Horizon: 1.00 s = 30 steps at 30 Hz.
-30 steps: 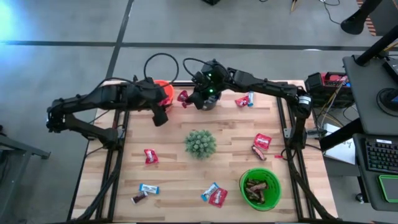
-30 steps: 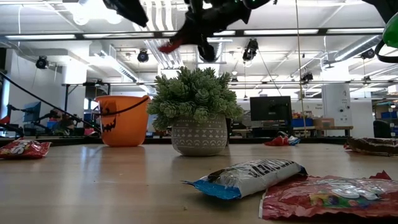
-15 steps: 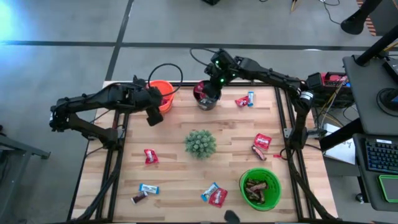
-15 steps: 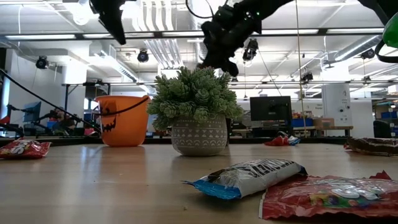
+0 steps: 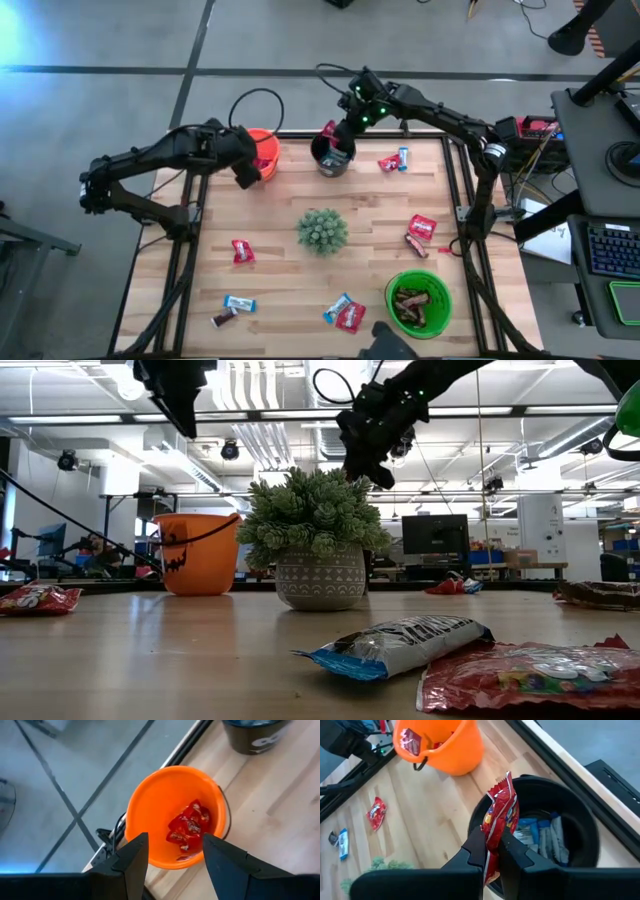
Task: Organize candy in baskets
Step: Put the red candy into the orange bucket
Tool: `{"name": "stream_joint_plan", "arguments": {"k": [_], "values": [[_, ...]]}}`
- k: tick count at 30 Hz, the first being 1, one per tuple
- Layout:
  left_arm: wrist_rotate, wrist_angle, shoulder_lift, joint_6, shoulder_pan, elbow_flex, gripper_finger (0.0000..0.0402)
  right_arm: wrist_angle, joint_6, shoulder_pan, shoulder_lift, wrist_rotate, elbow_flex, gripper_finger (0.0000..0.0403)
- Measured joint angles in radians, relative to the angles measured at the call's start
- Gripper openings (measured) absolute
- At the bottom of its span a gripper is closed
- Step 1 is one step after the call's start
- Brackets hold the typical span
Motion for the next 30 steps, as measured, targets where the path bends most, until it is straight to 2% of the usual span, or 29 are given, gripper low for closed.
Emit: {"name": "stream_joint_plan", "arguments": {"k": [10, 14, 19, 22, 28, 30], "values": [[0.003, -0.030, 0.000, 0.002, 0.076, 0.000, 0.0169, 0.096, 0.036, 0.035, 0.034, -0.001, 0.000, 0.0017], [0.003, -0.061, 0.000, -0.002, 0.091, 0.001, 0.0169, 0.058, 0.058, 0.058, 0.048, 0.002, 0.000, 0.0017], [0.004, -0.064, -0.001, 0.010, 0.091, 0.001, 0.0169, 0.021, 0.047, 0.098, 0.048, 0.078, -0.006, 0.0017], [0.003, -0.065, -0.001, 0.025, 0.091, 0.001, 0.0169, 0.053, 0.048, 0.099, 0.048, 0.086, -0.006, 0.0017], [0.003, -0.074, -0.001, 0.029, 0.091, 0.001, 0.0169, 0.155, 0.045, 0.100, 0.048, 0.061, -0.006, 0.0017], [0.003, -0.081, -0.001, 0.027, 0.091, 0.001, 0.0169, 0.205, 0.047, 0.101, 0.048, 0.017, -0.006, 0.0017]]}}
